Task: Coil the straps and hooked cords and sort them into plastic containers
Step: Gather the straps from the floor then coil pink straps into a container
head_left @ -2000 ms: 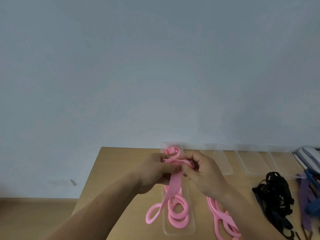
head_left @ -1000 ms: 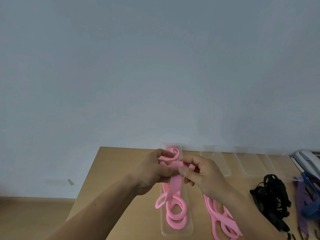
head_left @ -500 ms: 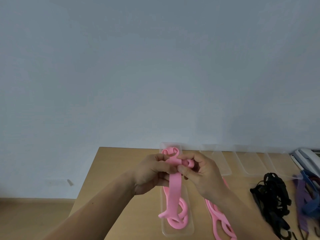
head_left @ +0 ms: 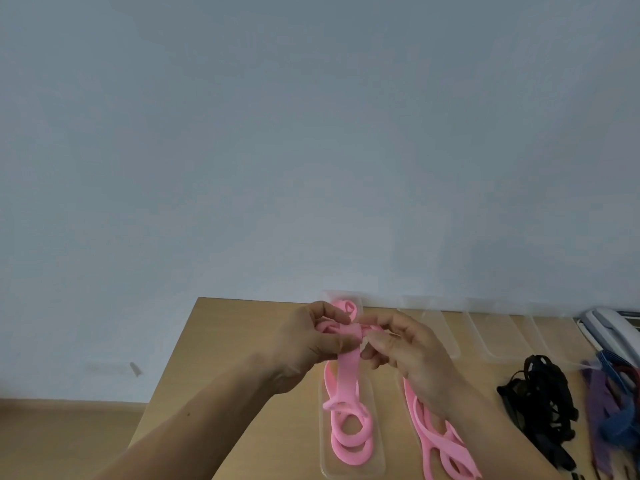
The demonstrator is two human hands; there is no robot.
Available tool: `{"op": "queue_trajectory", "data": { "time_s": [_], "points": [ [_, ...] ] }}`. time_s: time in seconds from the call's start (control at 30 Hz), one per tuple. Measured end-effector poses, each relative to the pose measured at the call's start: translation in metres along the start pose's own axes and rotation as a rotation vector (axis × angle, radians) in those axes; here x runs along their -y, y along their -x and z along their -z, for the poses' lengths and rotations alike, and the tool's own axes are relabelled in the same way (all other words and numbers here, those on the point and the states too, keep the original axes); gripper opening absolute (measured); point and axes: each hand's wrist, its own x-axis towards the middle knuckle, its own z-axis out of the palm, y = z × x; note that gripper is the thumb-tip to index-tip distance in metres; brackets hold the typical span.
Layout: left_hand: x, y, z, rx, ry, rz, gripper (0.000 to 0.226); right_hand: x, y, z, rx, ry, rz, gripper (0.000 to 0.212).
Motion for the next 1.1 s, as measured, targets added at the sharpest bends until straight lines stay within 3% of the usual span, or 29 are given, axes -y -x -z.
{"op": "queue_trajectory", "data": {
  "time_s": [0.07,0.3,0.47,0.7,0.87,1.1],
  "points": [
    [-0.001,0.002,-0.001,-0.014,-0.092,-0.043,0.037,-0.001,-0.005,-0.004,-0.062,-0.009,-0.014,0.007],
    [0.000,0.007,-0.002,-0.028,-0.087,-0.058,0.058,-0.001,-0.007,-0.002,-0.041,0.156,-0.002,0.008],
    [-0.002,0.011,-0.004,0.073,-0.089,0.035,0.020,-0.004,-0.002,-0.005,-0.133,0.220,0.099,0.004],
    [-0.011,0.013,-0.006,0.045,-0.237,0.104,0.028,-0.003,0.004,-0.011,-0.262,0.436,0.262,0.013],
    [-0.016,0.016,-0.011,0.119,-0.147,0.144,0.043,-0.002,0.009,-0.005,-0.286,0.586,0.372,0.015],
    [-0.010,0.016,-0.011,0.144,0.012,0.211,0.046,-0.005,0.008,-0.003,-0.319,0.609,0.387,0.015]
  ]
}}
